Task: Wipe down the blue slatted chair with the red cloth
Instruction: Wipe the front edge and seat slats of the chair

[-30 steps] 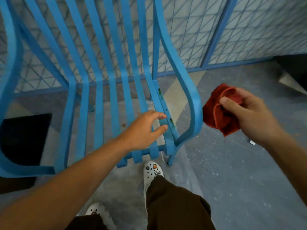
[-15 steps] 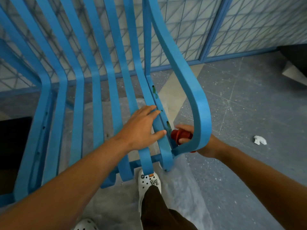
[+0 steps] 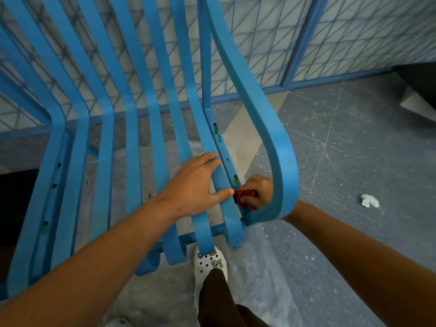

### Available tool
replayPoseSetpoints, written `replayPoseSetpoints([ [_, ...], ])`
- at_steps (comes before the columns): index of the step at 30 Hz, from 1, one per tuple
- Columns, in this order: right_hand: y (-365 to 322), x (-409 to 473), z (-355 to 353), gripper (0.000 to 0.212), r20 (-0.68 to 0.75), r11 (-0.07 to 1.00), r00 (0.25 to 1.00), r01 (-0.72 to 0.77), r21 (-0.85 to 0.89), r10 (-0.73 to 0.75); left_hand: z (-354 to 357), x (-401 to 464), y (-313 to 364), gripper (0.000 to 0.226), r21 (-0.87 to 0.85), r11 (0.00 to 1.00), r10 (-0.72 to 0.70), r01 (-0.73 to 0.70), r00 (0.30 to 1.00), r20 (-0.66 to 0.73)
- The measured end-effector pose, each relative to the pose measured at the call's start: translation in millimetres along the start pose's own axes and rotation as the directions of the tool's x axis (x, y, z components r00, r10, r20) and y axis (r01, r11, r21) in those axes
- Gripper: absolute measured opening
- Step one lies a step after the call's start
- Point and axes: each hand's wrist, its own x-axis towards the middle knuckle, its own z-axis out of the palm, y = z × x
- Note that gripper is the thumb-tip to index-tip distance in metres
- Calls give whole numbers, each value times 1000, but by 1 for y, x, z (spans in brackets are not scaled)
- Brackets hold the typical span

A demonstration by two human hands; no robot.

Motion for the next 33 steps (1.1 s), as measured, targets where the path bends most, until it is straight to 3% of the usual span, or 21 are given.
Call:
replayPoseSetpoints([
  [5, -1, 12, 4, 21, -77, 977, 987, 126, -171, -141, -3, 0, 0, 91, 19, 1000, -2, 2, 1000, 17],
  [10, 10, -6, -3, 14, 67, 1000, 998, 7, -20, -6, -4, 0, -3, 92, 12, 1000, 4, -4, 1000, 25],
  [14, 8, -15, -5, 9, 135, 999, 990, -33, -22, 35, -3, 1, -6, 92, 15, 1000, 15, -15, 1000, 19],
  [21, -9, 15, -5, 17, -62, 981, 998, -28, -193, 17, -3, 4, -9, 92, 5, 999, 37, -37, 999, -9],
  [23, -19, 31, -9, 15, -55, 967, 997, -69, -244, 57, -3, 4, -9, 91, 9, 999, 47, -46, 999, -18],
  [27, -26, 63, -14, 21, -96, 959, 982, -181, -219, 164, -4, 5, -9, 91, 31, 998, 62, -62, 998, -9],
  [33, -38, 67, -12, 17, -158, 955, 972, -204, -213, 172, -9, 8, -13, 93, 81, 994, 66, -73, 995, 78],
])
